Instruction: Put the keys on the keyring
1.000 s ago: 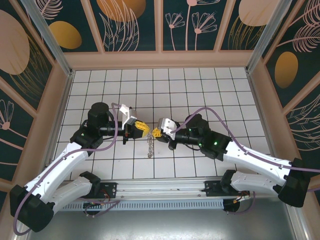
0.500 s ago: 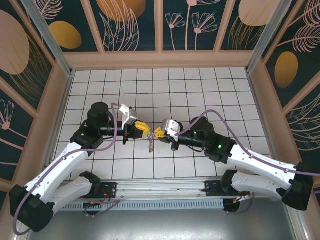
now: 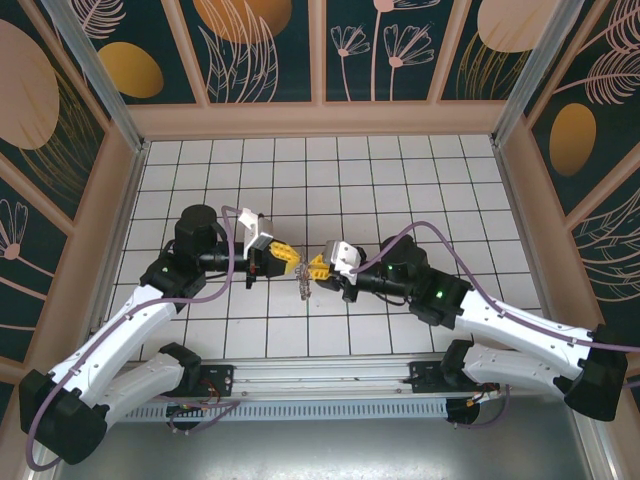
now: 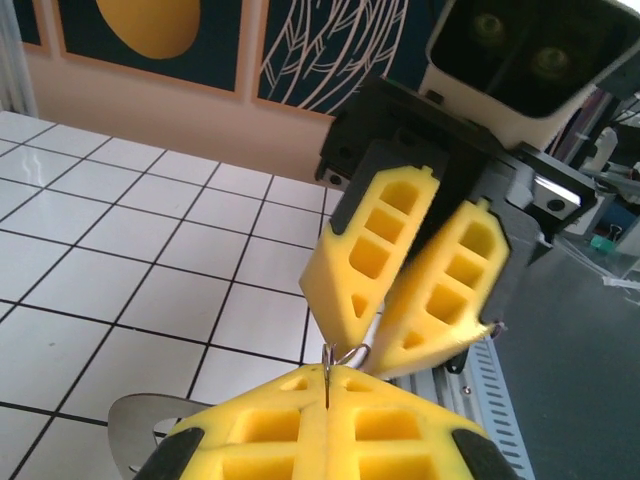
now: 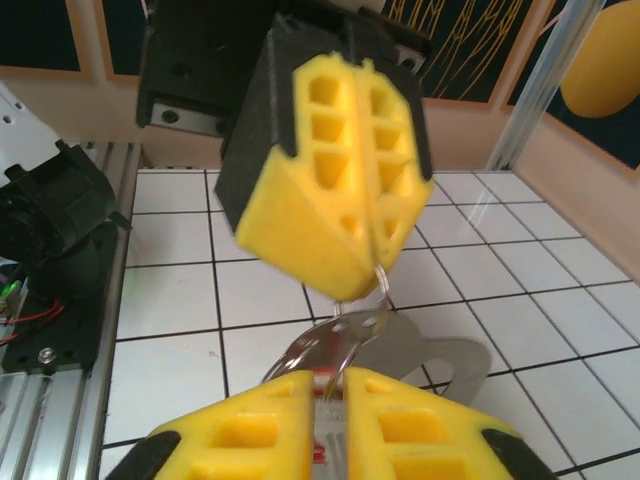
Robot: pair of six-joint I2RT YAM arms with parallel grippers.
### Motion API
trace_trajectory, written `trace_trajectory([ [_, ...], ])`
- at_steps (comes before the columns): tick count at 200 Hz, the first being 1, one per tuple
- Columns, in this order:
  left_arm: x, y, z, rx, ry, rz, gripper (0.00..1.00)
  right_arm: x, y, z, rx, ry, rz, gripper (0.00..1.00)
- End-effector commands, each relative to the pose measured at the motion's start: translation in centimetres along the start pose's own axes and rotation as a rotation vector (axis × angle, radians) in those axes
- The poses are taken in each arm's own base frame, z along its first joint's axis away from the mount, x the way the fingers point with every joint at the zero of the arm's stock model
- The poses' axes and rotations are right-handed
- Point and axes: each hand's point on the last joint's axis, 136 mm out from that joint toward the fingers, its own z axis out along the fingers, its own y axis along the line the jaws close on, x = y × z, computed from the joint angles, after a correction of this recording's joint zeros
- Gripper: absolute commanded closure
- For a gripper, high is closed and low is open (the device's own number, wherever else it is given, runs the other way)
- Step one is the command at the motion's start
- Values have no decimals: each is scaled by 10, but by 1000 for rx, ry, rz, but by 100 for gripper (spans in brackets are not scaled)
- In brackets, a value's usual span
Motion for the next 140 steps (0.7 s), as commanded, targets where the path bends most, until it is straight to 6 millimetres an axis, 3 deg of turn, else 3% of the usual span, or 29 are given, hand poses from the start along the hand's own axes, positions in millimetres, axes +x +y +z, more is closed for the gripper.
trace_trajectory([
  [1,-14,-3,-4,-6,-42,61,100,-3,7,-4,-20,-21,-1,80],
  [64,-13,-2,-5,-19,-33,75,100,-21,2,-13,11,-86,-8,76],
  [113,-17,-10,-7,3,-46,111,100,-35,-29,-21,135,-100,19,81],
  [140,-20,-17,-9,29,-57,125,100,-41,-30,-22,101,-132,34,81],
])
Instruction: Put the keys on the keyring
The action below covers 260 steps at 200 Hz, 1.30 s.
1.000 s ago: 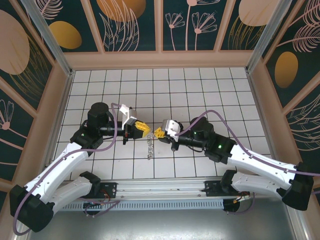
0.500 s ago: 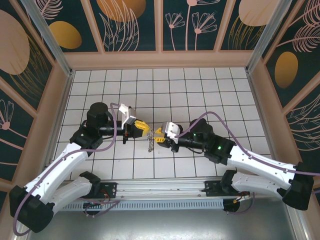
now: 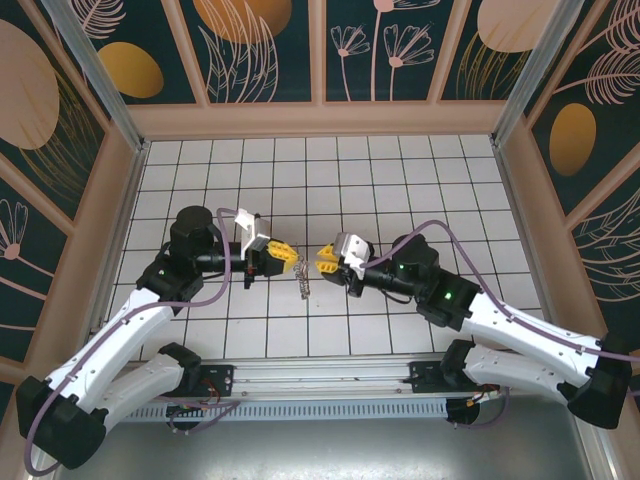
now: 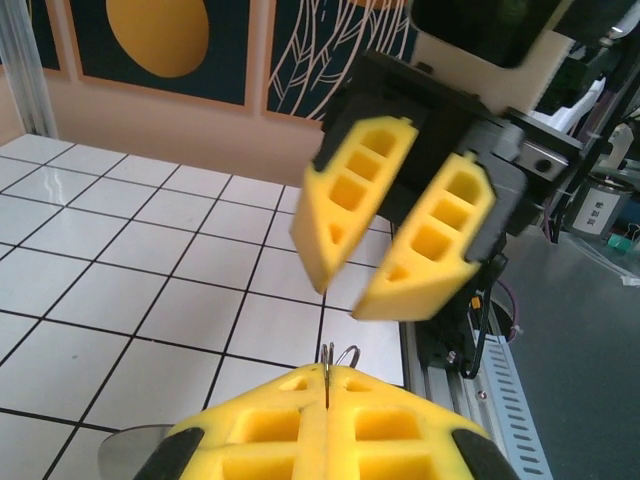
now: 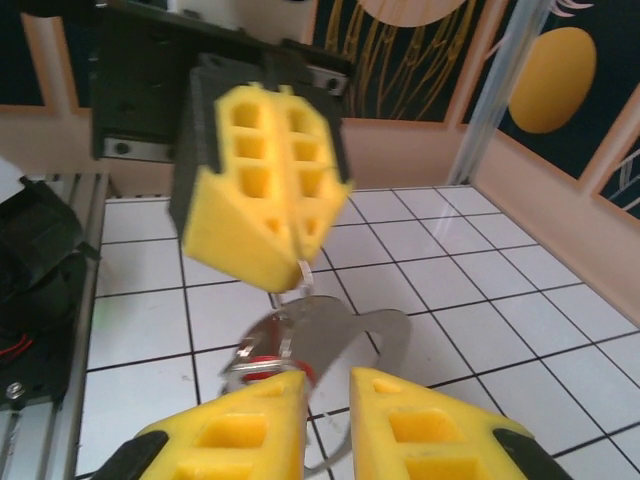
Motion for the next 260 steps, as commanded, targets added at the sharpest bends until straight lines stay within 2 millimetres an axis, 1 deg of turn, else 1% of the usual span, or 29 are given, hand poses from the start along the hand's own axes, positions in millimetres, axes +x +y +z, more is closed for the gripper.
trace_trajectory([
  [1,-15,-12,-5,37,-42,81,100,-28,-8,-5,7,-85,16,81],
  [30,-14,-16,-5,55,-38,86,100,-28,5,1,-87,-68,2,80],
  [68,-12,-18,-5,64,-36,83,100,-30,12,5,-143,-67,-6,78],
  [142,-12,-19,-5,73,-37,87,100,-24,17,15,-185,-56,12,77],
  [260,-11,-19,-5,73,-28,84,100,-37,16,21,-203,-108,0,79],
])
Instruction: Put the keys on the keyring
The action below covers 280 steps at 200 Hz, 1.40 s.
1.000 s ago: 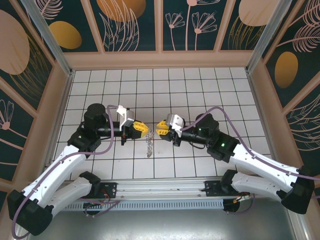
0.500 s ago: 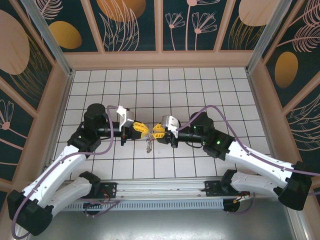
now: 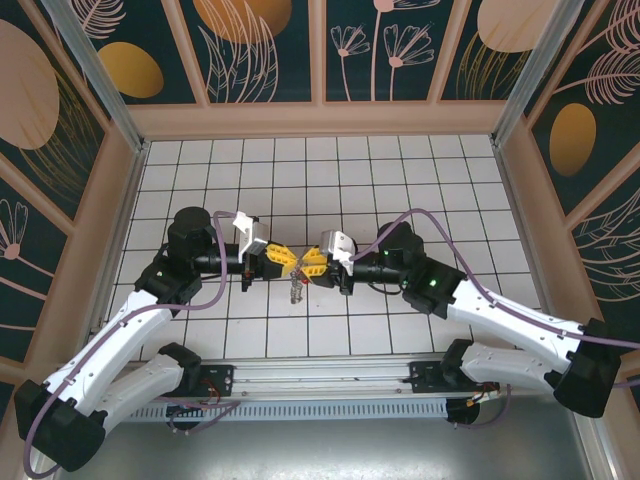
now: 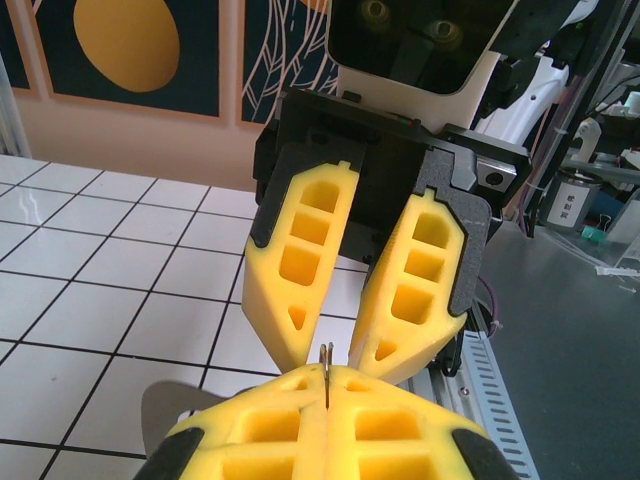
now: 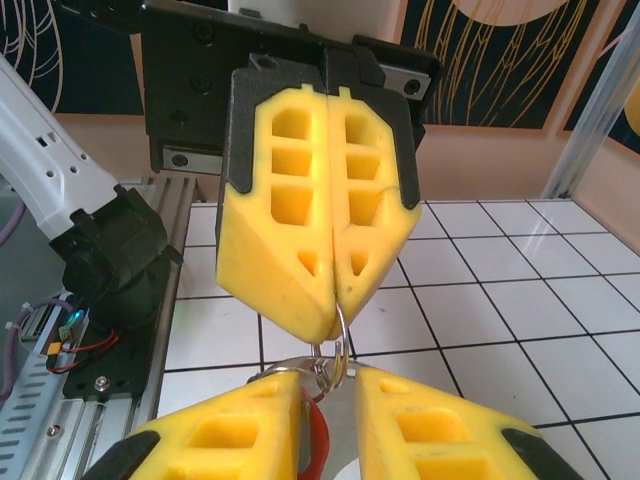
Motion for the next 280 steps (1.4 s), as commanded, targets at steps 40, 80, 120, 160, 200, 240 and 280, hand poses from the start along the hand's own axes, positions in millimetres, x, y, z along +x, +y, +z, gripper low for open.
trace_trajectory([
  [40,-10,-6,-3,18,-18,58,100,-30,-6,1,5,-84,-30,92],
  [80,-6,-5,-4,-6,1,59,100,-21,-21,0,86,13,-46,100],
  [120,-4,8,-7,-107,9,77,90,-13,-28,3,95,136,-70,100],
  [160,3,20,-3,-174,72,80,82,-6,-30,3,98,218,-89,100],
  [200,8,25,6,-192,119,71,84,4,-29,4,76,290,-99,100],
  [240,10,33,10,-234,156,56,93,6,-29,3,71,315,-112,100],
  [280,21,41,14,-268,217,22,94,-8,-25,3,46,275,-118,100],
])
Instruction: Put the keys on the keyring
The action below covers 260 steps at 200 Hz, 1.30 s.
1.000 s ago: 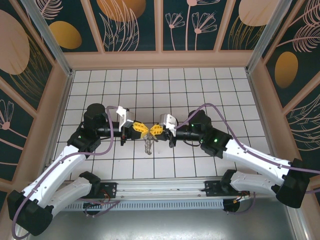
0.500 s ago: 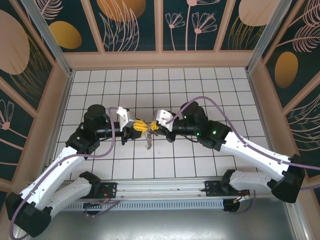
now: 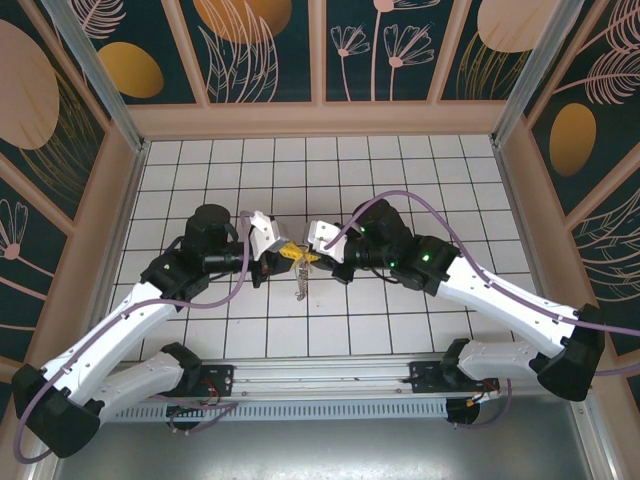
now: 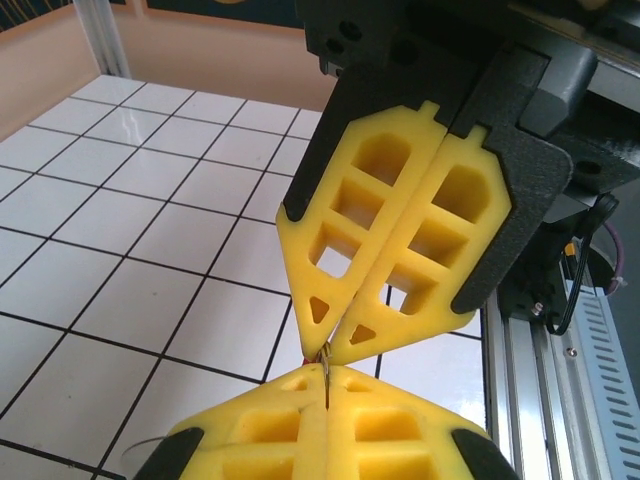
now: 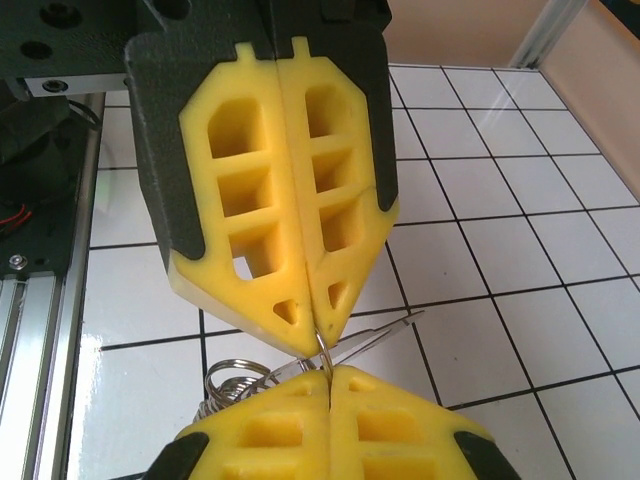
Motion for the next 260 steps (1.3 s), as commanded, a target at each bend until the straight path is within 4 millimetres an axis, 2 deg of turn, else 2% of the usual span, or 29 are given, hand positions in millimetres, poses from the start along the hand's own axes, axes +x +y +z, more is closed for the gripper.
trace_trajectory([
  [1,1,7,2,-43,39,-2,94,-31,2,-10,-16,-81,-46,100],
  [18,2,5,5,-37,46,1,95,-38,3,-12,-31,-102,-56,100],
  [27,1,4,5,-31,43,5,100,-38,3,-11,-32,-102,-59,100],
  [53,-2,1,5,-21,25,10,100,-38,4,-10,-37,-102,-52,100],
  [85,-19,-11,-1,26,-71,32,100,-34,6,-12,-31,-120,-17,100],
  [110,-38,-23,-6,90,-148,56,100,-33,11,-15,-49,-140,12,89],
  [135,-56,-37,-16,143,-222,92,100,-37,15,-21,-54,-175,26,87],
  [180,-68,-49,-29,165,-270,137,100,-50,24,-35,-81,-277,15,85],
  [219,-75,-55,-34,183,-307,158,100,-57,31,-40,-130,-325,23,78],
  [233,-76,-56,-35,188,-311,163,100,-58,32,-41,-133,-333,19,80],
  [260,-71,-54,-31,188,-291,157,100,-63,29,-46,-105,-362,3,95],
])
